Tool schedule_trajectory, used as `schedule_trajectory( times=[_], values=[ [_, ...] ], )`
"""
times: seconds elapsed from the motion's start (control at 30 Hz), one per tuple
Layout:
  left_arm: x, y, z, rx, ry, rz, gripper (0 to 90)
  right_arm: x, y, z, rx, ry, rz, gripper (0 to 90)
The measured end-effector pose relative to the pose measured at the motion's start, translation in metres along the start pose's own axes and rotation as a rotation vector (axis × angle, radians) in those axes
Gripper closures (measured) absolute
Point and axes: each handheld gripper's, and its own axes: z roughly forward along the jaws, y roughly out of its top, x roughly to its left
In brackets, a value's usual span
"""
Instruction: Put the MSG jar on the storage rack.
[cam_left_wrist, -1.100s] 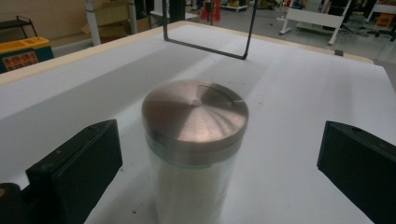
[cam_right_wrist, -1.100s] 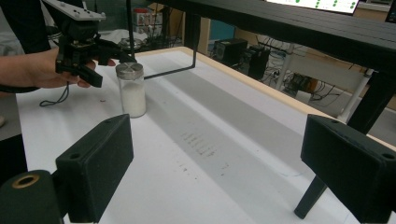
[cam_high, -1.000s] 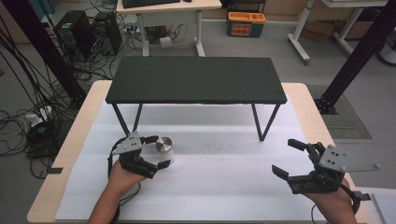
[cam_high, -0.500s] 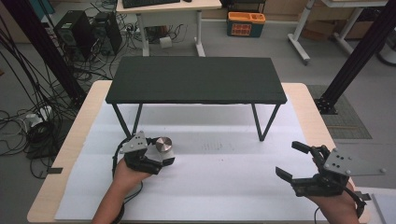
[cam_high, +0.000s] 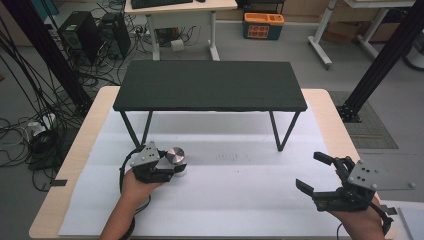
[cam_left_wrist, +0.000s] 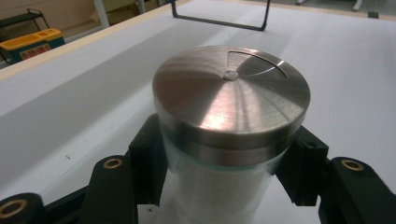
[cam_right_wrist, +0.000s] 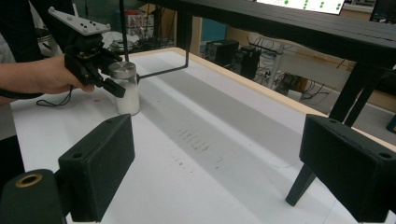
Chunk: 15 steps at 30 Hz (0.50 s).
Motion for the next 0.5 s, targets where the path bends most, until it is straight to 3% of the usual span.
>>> schedule_trajectory(
  times=[0.2,0.3,0.4,0.43,0.47,0.5],
  values=[
    [-0.005,0.009,-0.009,-0.02,-0.015,0.029,42.9,0.001,0.0,0.002,0.0,0.003,0.0,9.8],
    [-0.011,0.033,-0.023,-0.037,-0.028,0.055,42.9,0.002,-0.001,0.003,-0.004,0.007,0.001,9.8],
    [-0.012,0.046,-0.03,-0.045,-0.034,0.064,43.0,0.002,-0.001,0.005,-0.007,0.01,0.0,9.9],
    [-0.013,0.054,-0.034,-0.048,-0.039,0.071,43.0,0.002,-0.001,0.005,-0.008,0.012,0.001,9.9],
    [-0.015,0.074,-0.043,-0.06,-0.053,0.095,43.0,0.003,0.0,0.006,-0.011,0.014,0.0,9.9],
    [-0.015,0.074,-0.043,-0.06,-0.053,0.095,43.0,0.003,0.0,0.006,-0.011,0.014,0.0,9.9]
  ],
)
